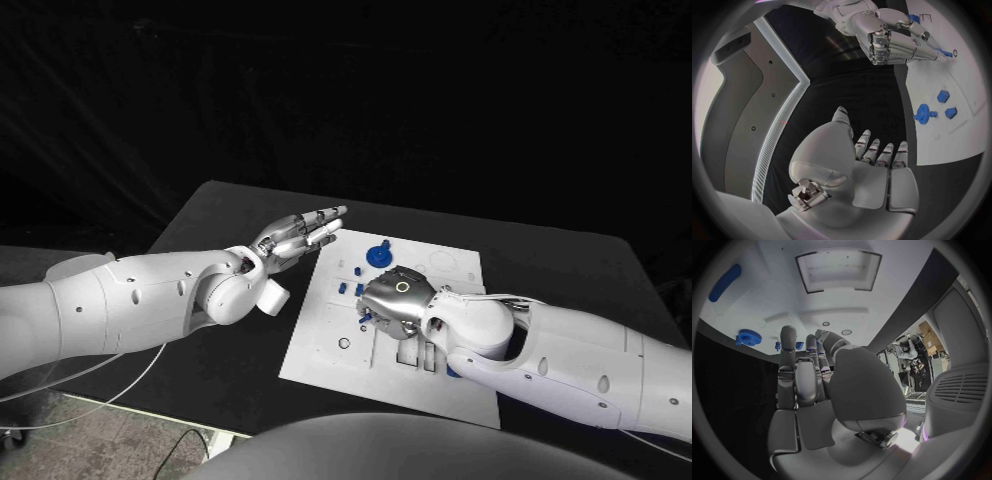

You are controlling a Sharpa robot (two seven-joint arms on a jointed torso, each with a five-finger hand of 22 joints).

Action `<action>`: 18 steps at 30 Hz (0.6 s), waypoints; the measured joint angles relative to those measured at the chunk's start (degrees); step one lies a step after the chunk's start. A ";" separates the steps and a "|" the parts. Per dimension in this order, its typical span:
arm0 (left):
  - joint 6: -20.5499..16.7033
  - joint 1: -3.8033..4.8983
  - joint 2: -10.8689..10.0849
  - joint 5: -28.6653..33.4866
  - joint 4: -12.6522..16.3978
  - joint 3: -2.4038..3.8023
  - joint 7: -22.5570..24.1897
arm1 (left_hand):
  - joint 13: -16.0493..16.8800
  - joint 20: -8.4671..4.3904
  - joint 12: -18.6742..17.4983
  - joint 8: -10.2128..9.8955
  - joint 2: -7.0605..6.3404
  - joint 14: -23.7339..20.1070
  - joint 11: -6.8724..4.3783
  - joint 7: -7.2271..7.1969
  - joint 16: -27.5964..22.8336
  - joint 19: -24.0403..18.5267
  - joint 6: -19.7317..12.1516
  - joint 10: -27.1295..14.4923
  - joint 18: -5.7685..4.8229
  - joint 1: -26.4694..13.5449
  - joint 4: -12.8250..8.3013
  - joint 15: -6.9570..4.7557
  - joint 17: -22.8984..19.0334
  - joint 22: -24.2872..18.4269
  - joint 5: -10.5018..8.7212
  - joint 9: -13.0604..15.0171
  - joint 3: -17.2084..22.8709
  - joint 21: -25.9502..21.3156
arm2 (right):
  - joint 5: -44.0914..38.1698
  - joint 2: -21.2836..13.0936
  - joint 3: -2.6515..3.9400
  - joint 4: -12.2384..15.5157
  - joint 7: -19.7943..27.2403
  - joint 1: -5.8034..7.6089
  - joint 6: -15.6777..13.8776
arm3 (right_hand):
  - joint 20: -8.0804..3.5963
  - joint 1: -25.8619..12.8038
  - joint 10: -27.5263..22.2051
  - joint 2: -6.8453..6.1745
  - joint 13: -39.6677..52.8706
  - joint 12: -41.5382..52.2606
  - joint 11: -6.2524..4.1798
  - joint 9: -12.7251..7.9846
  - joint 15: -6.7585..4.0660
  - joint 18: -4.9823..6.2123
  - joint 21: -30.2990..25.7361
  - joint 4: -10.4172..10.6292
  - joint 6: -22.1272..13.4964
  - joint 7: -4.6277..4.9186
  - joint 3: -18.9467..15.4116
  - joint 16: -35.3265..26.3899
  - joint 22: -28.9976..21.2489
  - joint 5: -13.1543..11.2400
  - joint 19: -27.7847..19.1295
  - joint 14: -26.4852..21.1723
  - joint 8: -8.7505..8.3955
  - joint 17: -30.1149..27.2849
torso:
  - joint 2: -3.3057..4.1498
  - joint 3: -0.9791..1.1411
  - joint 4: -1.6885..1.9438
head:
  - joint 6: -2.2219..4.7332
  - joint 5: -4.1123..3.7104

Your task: Assemble the parts on the task board

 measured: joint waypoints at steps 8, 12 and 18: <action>0.20 -0.01 0.17 0.00 -0.07 0.00 -0.22 | 0.00 0.06 0.00 0.00 0.00 0.00 0.00 -0.08 0.00 -0.06 0.29 0.00 0.00 0.00 0.00 0.00 0.00 0.00 0.00 -0.01 0.00 0.00 | -0.12 -0.02 -0.02 0.24 0.00 0.00 0.18 | 0.00 0.00 0.21 0.00 -0.01 0.00 -0.21 -0.04 0.00 0.00 0.00 0.00 -0.01 0.00 0.00 0.00 0.07 -0.24 0.00 0.00 -0.02 0.00 | 0.01 0.01 -0.01 | 0.00 0.06; 0.30 -0.01 0.22 0.00 -0.10 0.00 -0.32 | 0.00 0.05 0.00 0.00 0.00 0.00 0.00 -0.09 0.00 -0.06 0.29 0.00 0.00 0.00 0.00 0.00 0.00 -0.01 0.00 0.04 0.00 0.00 | -0.21 -0.02 -0.05 0.29 0.01 0.00 0.45 | 0.00 0.00 0.21 0.00 -0.01 0.00 -0.21 0.00 0.00 0.00 0.00 -0.01 0.05 -0.06 0.01 0.00 0.06 -0.24 0.00 0.00 -0.06 0.00 | 0.00 0.00 0.00 | 0.00 0.21; 0.43 -0.01 0.31 0.00 -0.16 0.00 -0.43 | 0.01 0.05 0.00 0.00 0.00 0.00 0.00 -0.09 0.00 -0.06 0.28 0.00 0.00 0.00 0.00 0.00 0.00 -0.01 0.00 0.04 0.00 0.00 | -0.32 -0.04 -0.09 0.45 0.01 0.00 1.11 | 0.00 0.00 0.22 0.00 0.01 0.00 -0.22 0.00 0.00 0.00 0.00 -0.16 0.15 -0.17 0.17 0.00 0.12 -0.25 0.00 0.00 -0.12 -0.04 | 0.01 -0.01 0.01 | 0.00 0.48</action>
